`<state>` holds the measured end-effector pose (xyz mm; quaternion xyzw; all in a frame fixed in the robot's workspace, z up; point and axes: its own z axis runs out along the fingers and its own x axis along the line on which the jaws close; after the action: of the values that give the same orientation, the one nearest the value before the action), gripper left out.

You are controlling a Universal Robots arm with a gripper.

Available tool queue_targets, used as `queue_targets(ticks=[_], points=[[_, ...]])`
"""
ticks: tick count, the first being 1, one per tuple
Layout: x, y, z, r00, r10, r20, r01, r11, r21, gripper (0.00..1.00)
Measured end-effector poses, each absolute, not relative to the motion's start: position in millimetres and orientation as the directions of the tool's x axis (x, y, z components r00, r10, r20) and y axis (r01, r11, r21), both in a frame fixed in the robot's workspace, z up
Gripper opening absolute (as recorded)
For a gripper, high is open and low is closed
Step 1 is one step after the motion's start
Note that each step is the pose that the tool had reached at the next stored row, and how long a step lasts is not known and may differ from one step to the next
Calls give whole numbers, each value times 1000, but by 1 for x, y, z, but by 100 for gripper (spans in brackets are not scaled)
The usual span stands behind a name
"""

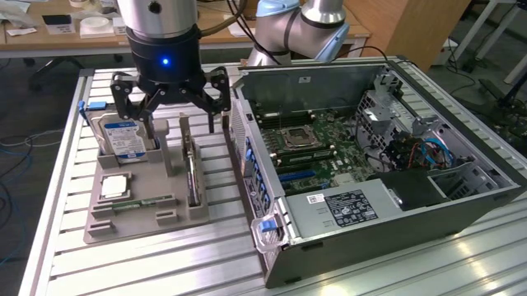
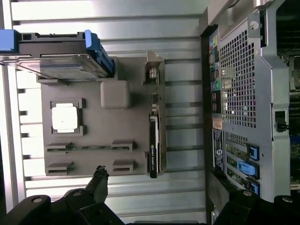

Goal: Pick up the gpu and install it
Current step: 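Pick up the gpu and move the gpu toward the slot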

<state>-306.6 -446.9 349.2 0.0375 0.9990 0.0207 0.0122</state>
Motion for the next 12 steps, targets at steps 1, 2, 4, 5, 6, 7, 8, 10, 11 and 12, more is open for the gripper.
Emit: queue_targets(ticks=[1, 2, 4, 5, 6, 7, 8, 10, 11, 12], points=[[-307, -446, 348, -997, 75, -23, 74, 996, 42, 94], [-307, -444, 346, -997, 75, -23, 74, 996, 42, 94], [-307, -443, 343, -997, 75, -23, 74, 996, 43, 94], [-307, -443, 341, -997, 75, -23, 74, 996, 42, 94], [-307, -442, 339, -997, 75, -23, 74, 996, 42, 94], [-307, -442, 337, -997, 75, -23, 74, 996, 42, 94], [-307, -442, 335, -997, 75, -23, 74, 996, 42, 94], [-307, -441, 332, -997, 75, -23, 74, 996, 42, 94], [-307, -441, 330, -997, 75, -22, 74, 996, 42, 94], [-307, -441, 328, -997, 75, -22, 74, 996, 42, 94]])
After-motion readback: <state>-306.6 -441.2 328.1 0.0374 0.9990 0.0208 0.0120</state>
